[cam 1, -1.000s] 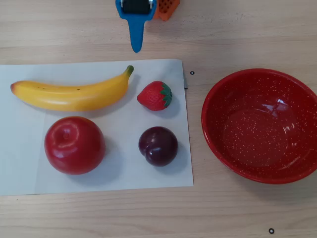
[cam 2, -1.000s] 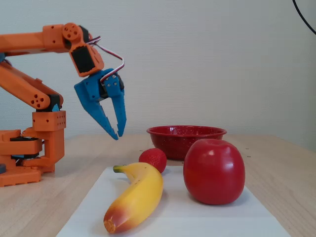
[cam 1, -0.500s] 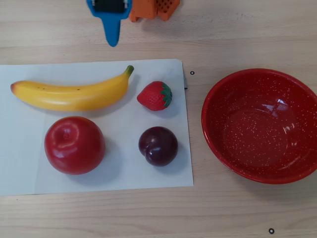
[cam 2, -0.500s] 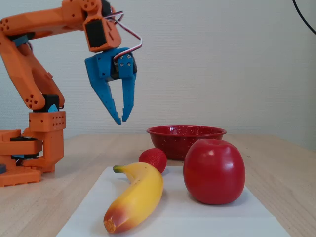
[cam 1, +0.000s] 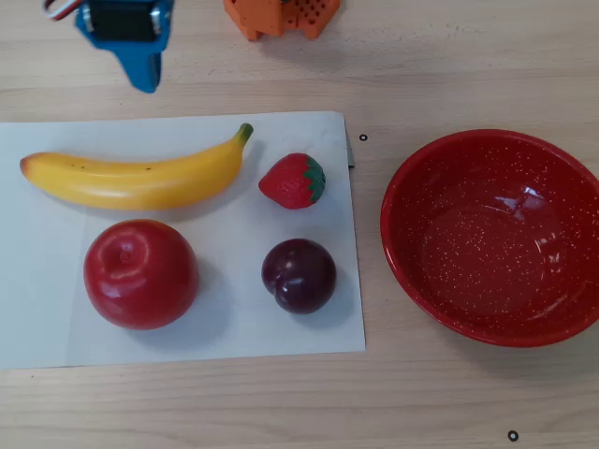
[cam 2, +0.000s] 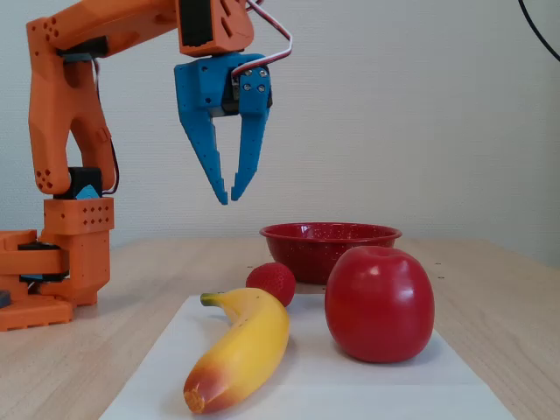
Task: Grasp the banana and put it in the red bowl
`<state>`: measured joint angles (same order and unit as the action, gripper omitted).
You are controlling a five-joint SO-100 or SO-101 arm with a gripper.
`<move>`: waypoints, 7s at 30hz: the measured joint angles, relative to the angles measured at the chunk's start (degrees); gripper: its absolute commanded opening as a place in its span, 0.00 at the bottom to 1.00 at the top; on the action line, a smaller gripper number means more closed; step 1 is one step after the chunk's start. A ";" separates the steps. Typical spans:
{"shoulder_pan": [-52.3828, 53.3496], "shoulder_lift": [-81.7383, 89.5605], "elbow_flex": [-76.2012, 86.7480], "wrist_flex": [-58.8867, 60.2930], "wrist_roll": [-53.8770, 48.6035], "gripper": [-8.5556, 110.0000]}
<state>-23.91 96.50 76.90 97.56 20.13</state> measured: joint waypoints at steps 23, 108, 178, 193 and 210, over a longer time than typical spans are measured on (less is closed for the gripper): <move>-6.50 -6.86 2.29 -1.93 4.04 0.49; -7.38 -29.18 -0.79 -11.60 6.77 0.08; 56.60 -13.54 -8.35 -20.48 -27.16 0.07; 58.89 -14.94 -0.44 -34.10 -23.38 0.37; 58.36 -14.77 -12.30 -17.67 -23.82 0.08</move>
<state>34.45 81.74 64.60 79.89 -3.69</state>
